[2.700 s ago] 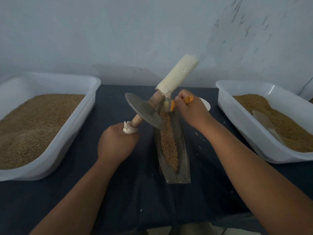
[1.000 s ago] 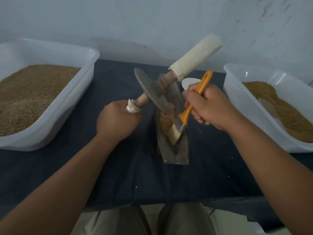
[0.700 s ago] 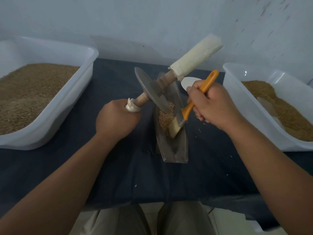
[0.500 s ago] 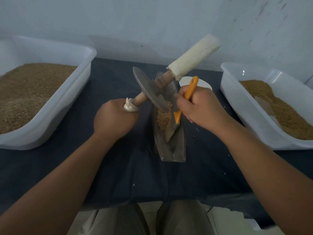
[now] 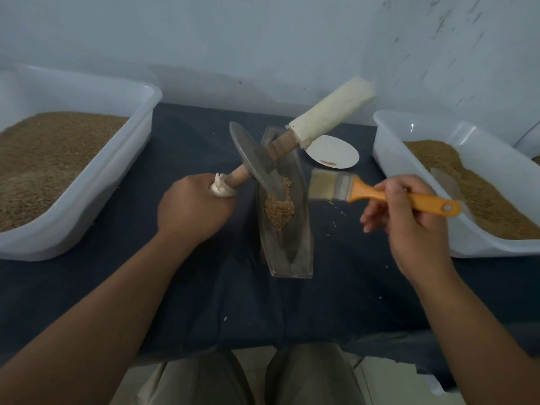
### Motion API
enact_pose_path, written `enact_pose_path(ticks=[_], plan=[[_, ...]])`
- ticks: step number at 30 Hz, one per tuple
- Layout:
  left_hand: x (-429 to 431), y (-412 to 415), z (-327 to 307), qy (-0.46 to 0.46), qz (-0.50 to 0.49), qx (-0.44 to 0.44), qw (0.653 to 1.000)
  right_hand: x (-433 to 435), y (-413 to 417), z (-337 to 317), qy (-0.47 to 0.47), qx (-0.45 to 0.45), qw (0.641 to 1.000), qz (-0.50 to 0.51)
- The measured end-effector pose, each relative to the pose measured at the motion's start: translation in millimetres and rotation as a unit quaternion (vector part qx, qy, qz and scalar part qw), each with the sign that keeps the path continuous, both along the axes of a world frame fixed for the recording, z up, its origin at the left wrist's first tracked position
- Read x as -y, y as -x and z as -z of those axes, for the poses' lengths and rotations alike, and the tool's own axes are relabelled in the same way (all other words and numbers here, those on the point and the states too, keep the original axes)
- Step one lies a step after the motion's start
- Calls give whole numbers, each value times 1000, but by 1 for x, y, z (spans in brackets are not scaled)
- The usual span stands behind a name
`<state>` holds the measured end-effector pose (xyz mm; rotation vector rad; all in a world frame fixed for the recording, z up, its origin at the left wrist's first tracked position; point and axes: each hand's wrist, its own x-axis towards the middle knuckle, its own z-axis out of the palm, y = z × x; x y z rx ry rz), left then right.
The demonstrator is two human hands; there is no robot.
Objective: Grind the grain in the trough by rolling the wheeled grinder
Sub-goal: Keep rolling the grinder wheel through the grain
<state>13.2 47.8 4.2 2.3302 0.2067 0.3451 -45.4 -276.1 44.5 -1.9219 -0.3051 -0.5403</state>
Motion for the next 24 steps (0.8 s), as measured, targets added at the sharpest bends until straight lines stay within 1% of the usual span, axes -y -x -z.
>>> enact_pose_path(ticks=[1, 2, 4, 5, 7, 9, 10, 12, 13, 14, 15, 16, 17, 18, 19, 22, 23, 24], plan=[[0, 0, 0, -8, -1, -1, 1000, 11, 1, 3, 64, 23, 997, 20], [0, 1, 0, -17, -2, -2, 1000, 22, 2, 6, 148, 39, 988, 38], [1, 2, 1, -41, -1, 1, 999, 45, 5, 16, 318, 33, 946, 61], [1, 2, 0, -55, -1, 4, 998, 55, 7, 23, 387, 9, 920, 61], [2, 2, 1, -88, -1, 10, 996, 68, 11, 32, 499, -81, 862, 44], [3, 0, 2, -112, 0, 16, 994, 73, 13, 33, 566, -145, 812, 18], [3, -1, 3, -121, 1, 20, 992, 74, 13, 31, 581, -156, 799, 2], [4, -4, 3, -145, 0, 28, 989, 69, 15, 20, 590, -166, 790, -17], [4, -6, 3, -159, -1, 32, 987, 64, 16, 12, 576, -135, 806, -6], [4, -8, 3, -174, -1, 36, 984, 58, 16, 3, 535, -70, 841, 22], [4, -10, 3, -187, 0, 41, 981, 51, 14, -7, 481, 22, 875, 51], [4, -12, 3, -200, 4, 46, 979, 41, 10, -18, 441, 117, 887, 72], [5, -13, 2, -215, 10, 51, 975, 31, 4, -29, 427, 172, 883, 85], [6, -15, 1, -233, 17, 56, 971, 19, -5, -39, 436, 178, 878, 85], [7, -15, -1, -256, 24, 59, 965, 8, -14, -47, 465, 146, 870, 77], [7, -16, -9, -311, 48, 69, 947, -17, -40, -51, 584, 9, 810, 55], [5, -16, -11, -326, 58, 76, 941, -19, -45, -46, 600, -18, 799, 48], [4, -16, -12, -342, 69, 84, 934, -20, -49, -40, 603, -23, 797, 42]])
